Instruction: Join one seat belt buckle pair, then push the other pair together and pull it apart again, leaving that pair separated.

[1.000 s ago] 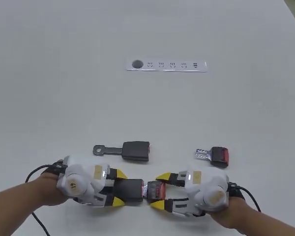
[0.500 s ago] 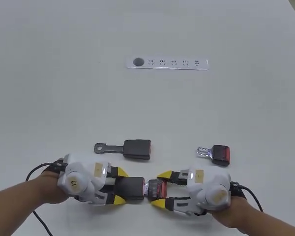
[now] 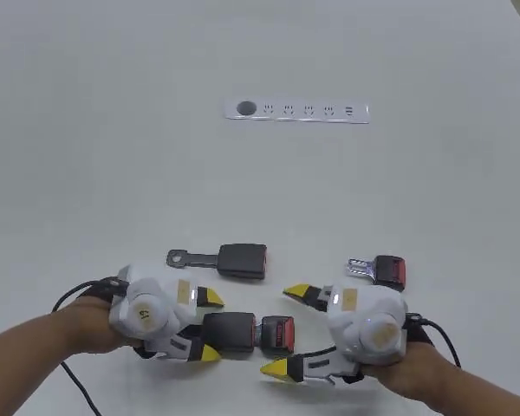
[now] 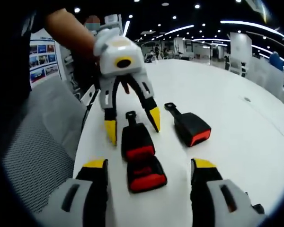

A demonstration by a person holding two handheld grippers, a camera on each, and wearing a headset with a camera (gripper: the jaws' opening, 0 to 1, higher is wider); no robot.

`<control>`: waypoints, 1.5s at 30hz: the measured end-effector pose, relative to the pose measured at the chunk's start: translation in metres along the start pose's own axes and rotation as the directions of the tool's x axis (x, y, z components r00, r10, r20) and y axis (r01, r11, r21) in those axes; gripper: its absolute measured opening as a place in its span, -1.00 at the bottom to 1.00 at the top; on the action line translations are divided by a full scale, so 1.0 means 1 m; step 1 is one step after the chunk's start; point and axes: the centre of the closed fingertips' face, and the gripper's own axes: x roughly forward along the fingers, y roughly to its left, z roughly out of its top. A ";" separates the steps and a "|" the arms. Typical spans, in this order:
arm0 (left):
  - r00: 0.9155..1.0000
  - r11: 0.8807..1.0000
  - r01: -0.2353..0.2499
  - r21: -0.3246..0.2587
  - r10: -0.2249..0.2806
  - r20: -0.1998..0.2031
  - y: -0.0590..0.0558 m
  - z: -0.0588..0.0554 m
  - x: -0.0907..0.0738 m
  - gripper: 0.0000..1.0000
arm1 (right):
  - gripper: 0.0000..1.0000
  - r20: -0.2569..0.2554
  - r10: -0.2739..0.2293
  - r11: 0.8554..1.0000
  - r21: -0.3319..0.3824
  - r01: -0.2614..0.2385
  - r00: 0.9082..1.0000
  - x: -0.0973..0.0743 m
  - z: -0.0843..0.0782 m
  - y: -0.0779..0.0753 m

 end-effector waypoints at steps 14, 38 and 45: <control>0.981 0.987 -0.153 0.050 0.146 0.132 0.055 0.045 -0.050 0.62 | 0.73 -0.040 -0.216 0.973 0.079 0.218 0.976 -0.094 -0.023 -0.084; 0.998 0.991 -0.063 0.117 0.064 -0.004 0.104 0.036 0.002 0.22 | 0.49 -0.276 -0.042 0.993 0.093 0.070 0.960 -0.107 -0.089 -0.119; 0.999 0.987 -0.041 0.157 0.043 -0.005 0.102 0.027 0.007 0.09 | 0.27 -0.274 -0.023 0.999 0.033 0.034 0.961 -0.111 -0.090 -0.124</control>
